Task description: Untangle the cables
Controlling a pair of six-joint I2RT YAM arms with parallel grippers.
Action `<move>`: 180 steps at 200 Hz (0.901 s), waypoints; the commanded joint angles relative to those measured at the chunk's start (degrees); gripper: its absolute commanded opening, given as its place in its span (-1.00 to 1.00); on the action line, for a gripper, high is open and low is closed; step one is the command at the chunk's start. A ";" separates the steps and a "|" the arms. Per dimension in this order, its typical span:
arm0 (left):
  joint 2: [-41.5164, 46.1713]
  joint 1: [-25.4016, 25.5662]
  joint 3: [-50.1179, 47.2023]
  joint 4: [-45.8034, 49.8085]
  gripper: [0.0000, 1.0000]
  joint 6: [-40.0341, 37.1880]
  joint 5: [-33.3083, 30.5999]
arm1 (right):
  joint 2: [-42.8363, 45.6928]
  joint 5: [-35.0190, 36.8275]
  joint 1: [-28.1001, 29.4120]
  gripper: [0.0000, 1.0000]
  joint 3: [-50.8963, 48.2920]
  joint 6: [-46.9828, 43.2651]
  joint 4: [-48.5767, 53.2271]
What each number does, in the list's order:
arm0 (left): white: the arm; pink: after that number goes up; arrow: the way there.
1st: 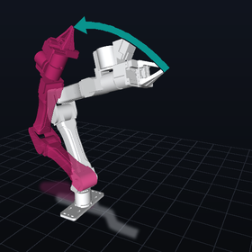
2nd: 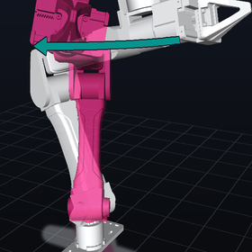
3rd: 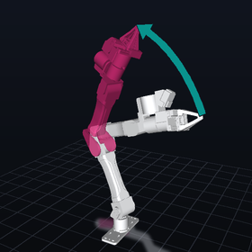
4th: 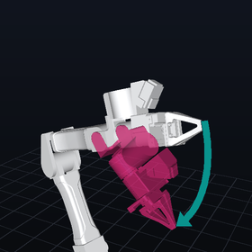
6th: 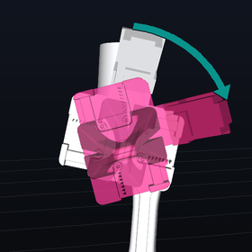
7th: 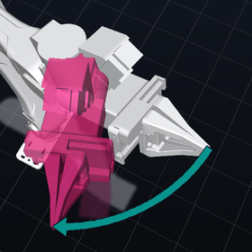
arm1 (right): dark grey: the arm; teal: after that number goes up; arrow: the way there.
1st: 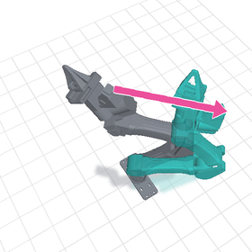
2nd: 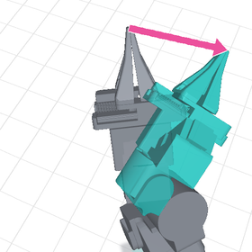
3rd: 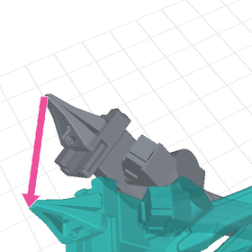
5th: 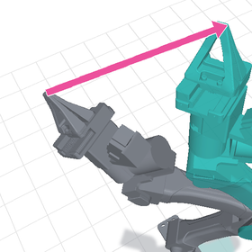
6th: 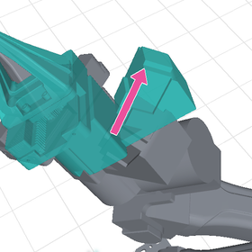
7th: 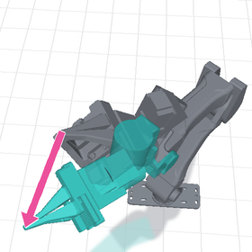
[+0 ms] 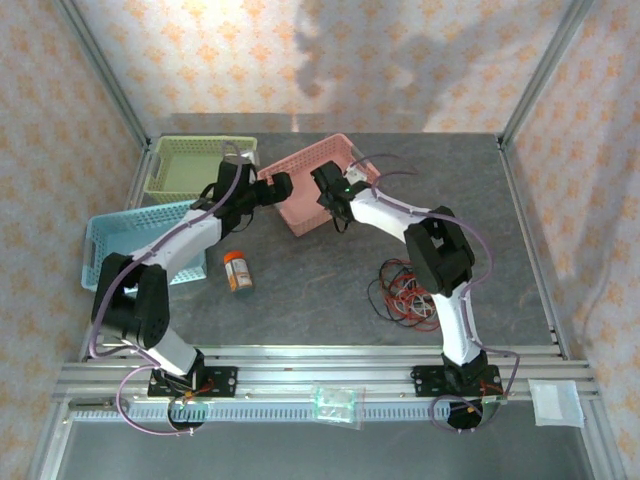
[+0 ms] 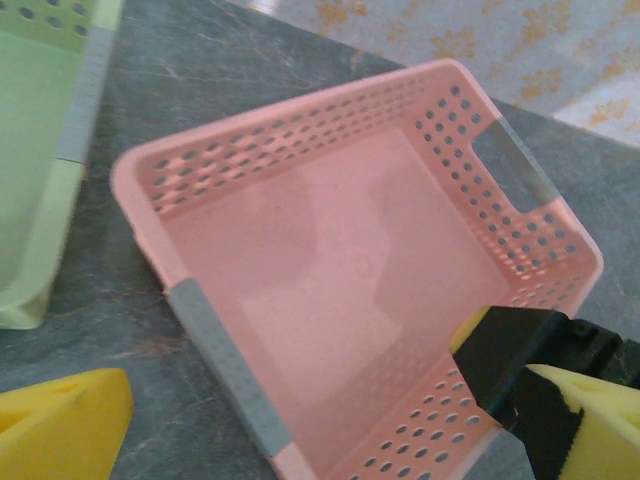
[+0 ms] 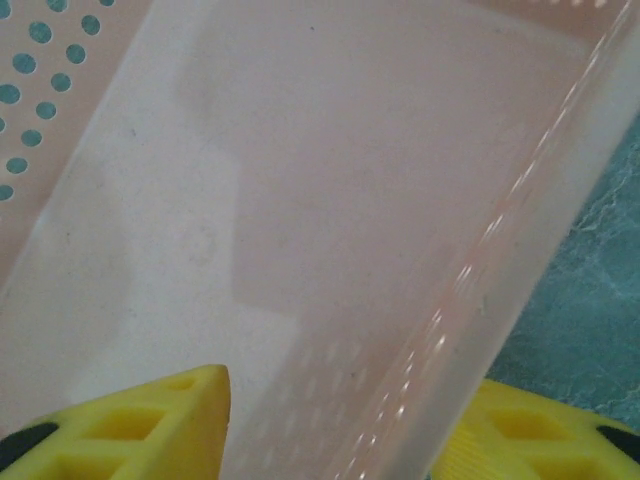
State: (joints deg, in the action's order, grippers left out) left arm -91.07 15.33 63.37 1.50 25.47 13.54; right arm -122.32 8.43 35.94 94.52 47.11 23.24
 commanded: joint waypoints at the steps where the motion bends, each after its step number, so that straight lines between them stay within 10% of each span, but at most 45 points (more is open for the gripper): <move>1: -1.73 1.52 2.67 -0.27 0.99 -0.95 -1.50 | 0.02 3.77 -0.42 -0.12 1.99 -1.51 3.20; 95: -3.15 5.30 3.34 -1.29 0.99 -1.39 -0.28 | 4.06 -1.12 -6.70 -0.73 -1.99 -12.49 -0.12; 180: -4.89 5.82 5.16 -1.83 0.98 -2.69 1.64 | 4.95 -11.68 -15.74 -0.78 -1.25 -32.17 -0.86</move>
State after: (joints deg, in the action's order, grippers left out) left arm -95.07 20.64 66.08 1.17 24.03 13.61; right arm -119.87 0.27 22.76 92.12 23.81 22.61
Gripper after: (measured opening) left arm 0.992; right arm 0.111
